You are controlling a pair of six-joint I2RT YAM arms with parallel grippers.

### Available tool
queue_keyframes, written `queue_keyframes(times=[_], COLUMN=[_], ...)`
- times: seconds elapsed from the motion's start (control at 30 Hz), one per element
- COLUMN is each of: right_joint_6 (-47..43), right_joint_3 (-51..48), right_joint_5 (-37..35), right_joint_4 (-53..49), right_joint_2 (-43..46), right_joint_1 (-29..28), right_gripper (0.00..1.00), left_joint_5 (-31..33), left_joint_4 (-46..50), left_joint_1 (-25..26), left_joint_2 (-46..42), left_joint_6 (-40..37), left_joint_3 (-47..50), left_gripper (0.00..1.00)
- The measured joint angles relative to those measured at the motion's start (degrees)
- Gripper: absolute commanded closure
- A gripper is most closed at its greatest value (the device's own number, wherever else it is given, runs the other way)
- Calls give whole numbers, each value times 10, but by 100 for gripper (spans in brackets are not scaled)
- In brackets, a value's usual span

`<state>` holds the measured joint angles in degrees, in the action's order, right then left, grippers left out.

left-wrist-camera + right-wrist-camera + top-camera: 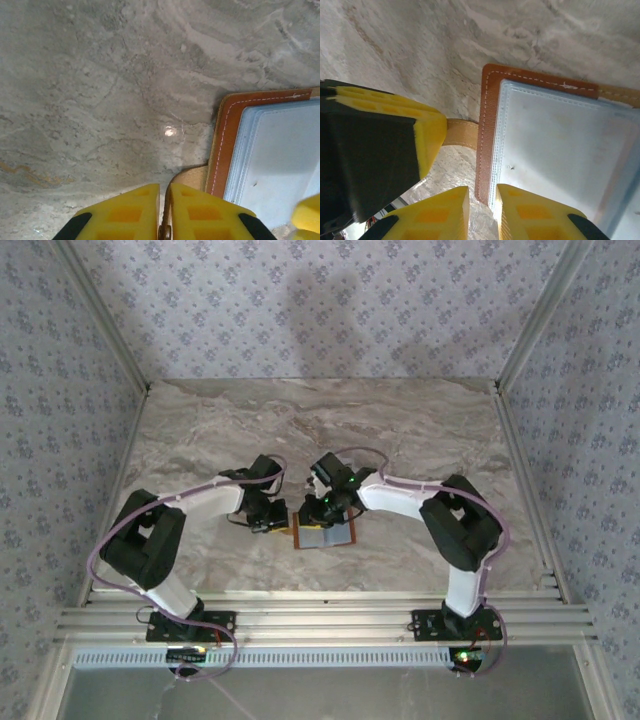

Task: Take the credit cards out of the card holder

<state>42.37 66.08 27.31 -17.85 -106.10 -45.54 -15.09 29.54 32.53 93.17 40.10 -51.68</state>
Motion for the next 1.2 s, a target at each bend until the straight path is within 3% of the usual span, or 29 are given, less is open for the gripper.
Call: queue_keyframes(times=[0.27,0.7,1.2], right_joint_6=[7,-17,-56], right_joint_3=[23,36,61], right_joint_5=[1,-38,-134], right_joint_4=[-7,-50,-156], right_joint_2=[-20,-39,-26], right_joint_1=[-10,-10,-11], right_gripper=[67,65,60], left_joint_5=[-6,-6,-6], left_joint_4=[-12,-13,-12], left_joint_1=[0,0,0], left_joint_2=[0,0,0], left_joint_6=[0,0,0], left_joint_3=[9,9,9], left_gripper=[92,92,92])
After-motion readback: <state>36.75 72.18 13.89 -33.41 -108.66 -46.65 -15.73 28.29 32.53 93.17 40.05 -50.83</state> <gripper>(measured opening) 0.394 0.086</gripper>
